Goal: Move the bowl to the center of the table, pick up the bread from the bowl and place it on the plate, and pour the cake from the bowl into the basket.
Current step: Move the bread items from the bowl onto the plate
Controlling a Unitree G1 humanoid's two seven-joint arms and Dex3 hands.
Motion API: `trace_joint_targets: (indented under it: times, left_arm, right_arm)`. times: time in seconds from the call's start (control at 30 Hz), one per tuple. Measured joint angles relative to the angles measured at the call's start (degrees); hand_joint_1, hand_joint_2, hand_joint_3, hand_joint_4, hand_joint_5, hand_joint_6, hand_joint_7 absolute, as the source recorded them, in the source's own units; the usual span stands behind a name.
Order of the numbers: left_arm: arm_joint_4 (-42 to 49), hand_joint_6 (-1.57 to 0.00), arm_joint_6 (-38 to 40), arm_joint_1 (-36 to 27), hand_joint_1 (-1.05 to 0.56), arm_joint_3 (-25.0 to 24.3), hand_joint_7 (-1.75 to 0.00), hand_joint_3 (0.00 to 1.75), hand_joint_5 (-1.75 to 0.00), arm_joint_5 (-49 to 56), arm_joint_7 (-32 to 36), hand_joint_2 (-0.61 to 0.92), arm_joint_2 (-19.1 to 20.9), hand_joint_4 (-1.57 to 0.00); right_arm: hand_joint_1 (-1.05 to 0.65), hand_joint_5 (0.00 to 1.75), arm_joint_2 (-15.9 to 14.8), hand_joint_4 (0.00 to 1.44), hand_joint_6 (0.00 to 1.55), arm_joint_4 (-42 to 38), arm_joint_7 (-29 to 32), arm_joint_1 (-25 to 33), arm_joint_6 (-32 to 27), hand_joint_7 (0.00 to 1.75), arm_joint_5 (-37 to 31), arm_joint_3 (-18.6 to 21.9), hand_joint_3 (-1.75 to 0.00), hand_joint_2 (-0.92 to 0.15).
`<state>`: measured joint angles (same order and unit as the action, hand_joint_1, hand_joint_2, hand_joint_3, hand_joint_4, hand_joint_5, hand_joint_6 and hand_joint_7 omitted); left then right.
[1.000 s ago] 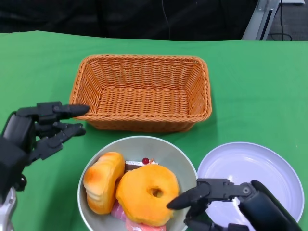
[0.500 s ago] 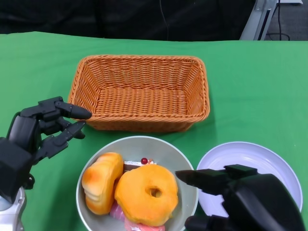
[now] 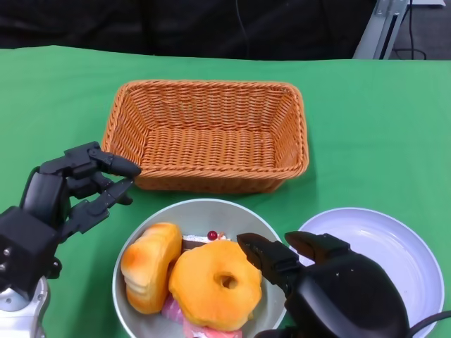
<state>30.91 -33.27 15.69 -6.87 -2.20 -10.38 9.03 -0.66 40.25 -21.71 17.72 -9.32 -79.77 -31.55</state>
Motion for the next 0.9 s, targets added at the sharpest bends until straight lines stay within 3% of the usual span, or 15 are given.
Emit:
trace_joint_targets:
  times: [0.33,0.6,0.7,0.9]
  left_arm:
    - [0.6,-0.83,-1.3,0.2,-0.29,0.0,-0.94,0.21,-1.26,0.2,0.9,0.92,-0.3,-0.8]
    - [0.7,-0.83,-1.2,0.2,-0.29,0.0,-0.96,0.23,-1.28,1.6,3.5,0.92,-1.1,-0.8]
    - [0.6,-0.82,-1.2,0.4,-0.29,0.3,-0.99,0.24,-1.3,1.7,3.9,0.92,-1.5,-0.79]
    - [0.6,-0.81,-0.3,0.4,-0.3,0.2,-1.02,0.22,-1.33,1.8,3.9,0.92,-1.5,-0.79]
  right_arm:
    - [-0.99,0.0,-0.5,0.21,0.13,-7.7,-3.5,-2.5,-2.4,0.0,-1.7,-2.4,-0.24,-0.92]
    - [-0.94,0.03,-0.4,0.27,0.18,-13.8,2.1,-5.2,-4.3,0.02,0.7,-2.9,-0.19,-0.92]
    - [-0.94,0.04,3.7,0.29,0.2,-16.8,2.3,-11.8,-5.1,0.03,2.2,-3.5,-0.18,-0.92]
    - [-0.95,0.04,5.0,0.3,0.21,-17.5,2.5,-15.0,-6.6,0.02,2.9,-4.2,-0.2,-0.92]
